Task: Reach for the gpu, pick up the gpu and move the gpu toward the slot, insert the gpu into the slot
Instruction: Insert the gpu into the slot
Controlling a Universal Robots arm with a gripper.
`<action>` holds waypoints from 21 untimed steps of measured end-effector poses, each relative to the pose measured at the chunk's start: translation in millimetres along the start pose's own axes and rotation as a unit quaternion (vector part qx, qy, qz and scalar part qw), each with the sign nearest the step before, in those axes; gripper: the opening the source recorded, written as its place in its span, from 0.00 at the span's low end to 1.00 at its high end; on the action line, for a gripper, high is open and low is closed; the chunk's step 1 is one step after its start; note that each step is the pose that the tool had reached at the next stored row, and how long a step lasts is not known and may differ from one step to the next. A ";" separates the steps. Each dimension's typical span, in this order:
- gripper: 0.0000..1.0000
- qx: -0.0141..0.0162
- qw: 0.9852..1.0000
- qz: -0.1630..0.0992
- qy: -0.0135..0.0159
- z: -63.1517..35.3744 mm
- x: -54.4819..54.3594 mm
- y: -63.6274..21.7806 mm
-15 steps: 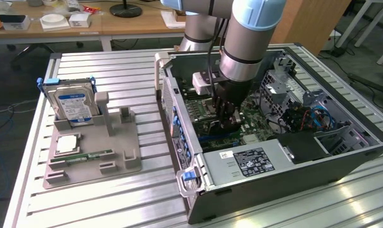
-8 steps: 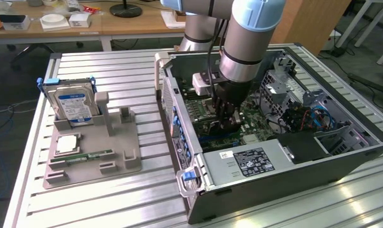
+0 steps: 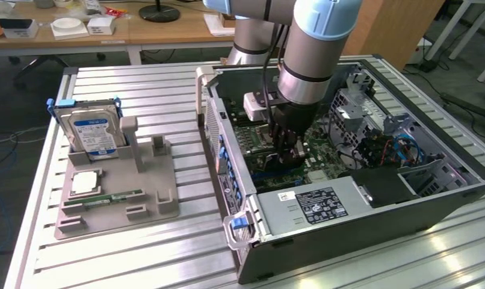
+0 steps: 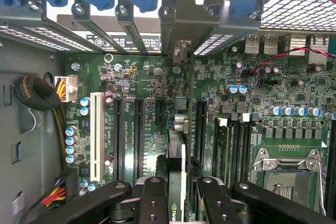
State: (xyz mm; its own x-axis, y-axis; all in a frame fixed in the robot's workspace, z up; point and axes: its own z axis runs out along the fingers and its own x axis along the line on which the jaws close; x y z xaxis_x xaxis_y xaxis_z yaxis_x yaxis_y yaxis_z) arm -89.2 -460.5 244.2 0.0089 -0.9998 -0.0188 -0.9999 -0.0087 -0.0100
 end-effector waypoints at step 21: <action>0.26 0.000 1.000 0.000 0.000 3.1 0.0 0.6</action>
State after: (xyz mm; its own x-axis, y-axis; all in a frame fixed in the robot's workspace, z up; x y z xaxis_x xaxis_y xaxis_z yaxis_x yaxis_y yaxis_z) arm -89.7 -460.4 241.0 0.0091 -0.9998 -0.0189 -0.9999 -0.0089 -0.0100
